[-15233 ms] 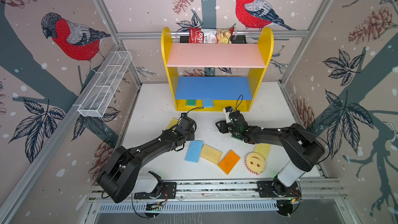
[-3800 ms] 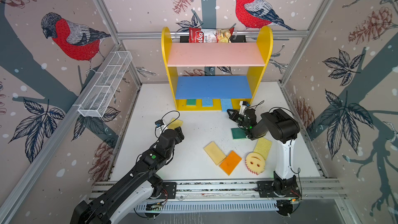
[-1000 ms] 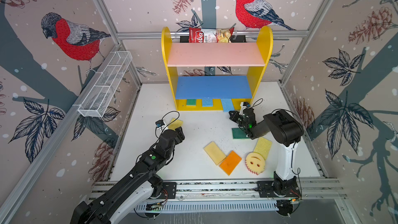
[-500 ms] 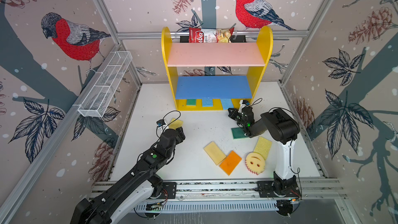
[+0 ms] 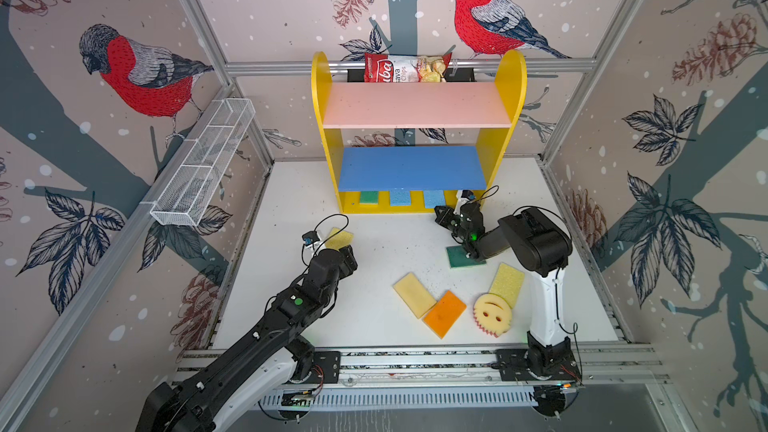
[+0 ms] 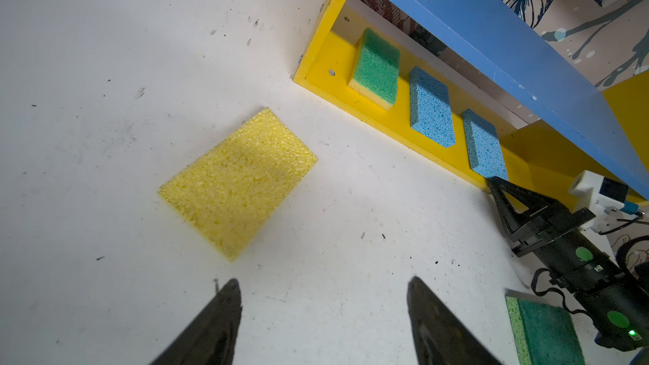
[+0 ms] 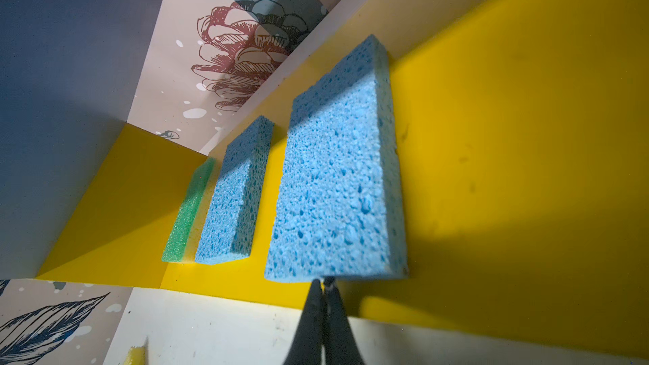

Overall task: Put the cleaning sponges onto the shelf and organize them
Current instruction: 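Hold the right gripper against the sponge to keep it upright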

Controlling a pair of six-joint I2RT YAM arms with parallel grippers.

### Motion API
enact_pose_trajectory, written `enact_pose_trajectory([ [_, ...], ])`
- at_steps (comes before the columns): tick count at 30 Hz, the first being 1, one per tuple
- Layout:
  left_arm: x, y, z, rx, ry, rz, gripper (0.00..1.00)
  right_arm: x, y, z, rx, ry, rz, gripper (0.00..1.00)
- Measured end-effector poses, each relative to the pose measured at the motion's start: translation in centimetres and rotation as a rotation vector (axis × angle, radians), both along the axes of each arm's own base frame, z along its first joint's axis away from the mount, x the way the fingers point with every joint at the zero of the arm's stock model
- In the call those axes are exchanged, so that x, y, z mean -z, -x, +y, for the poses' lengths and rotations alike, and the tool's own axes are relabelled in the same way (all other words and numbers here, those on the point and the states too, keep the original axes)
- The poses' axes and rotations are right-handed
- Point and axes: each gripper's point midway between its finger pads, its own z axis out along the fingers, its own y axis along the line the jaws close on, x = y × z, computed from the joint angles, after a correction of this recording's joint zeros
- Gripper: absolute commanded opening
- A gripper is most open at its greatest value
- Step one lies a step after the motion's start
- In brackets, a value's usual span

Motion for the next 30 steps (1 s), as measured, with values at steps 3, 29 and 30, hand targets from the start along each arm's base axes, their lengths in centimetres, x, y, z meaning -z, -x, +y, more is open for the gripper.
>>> enact_pose_trajectory([
  [3,-0.1,0.0,0.0,0.000,0.001,-0.002,0.74,0.0,-0.1,0.1,0.001,-0.001,0.004,0.06],
  [29,0.0,-0.1,-0.1,0.000,0.004,-0.005,0.74,0.0,-1.3,-0.2,0.009,-0.005,0.014,0.06],
  [30,0.1,-0.1,-0.1,0.000,0.004,-0.005,0.74,0.0,-1.3,-0.1,0.009,-0.005,0.016,0.06],
])
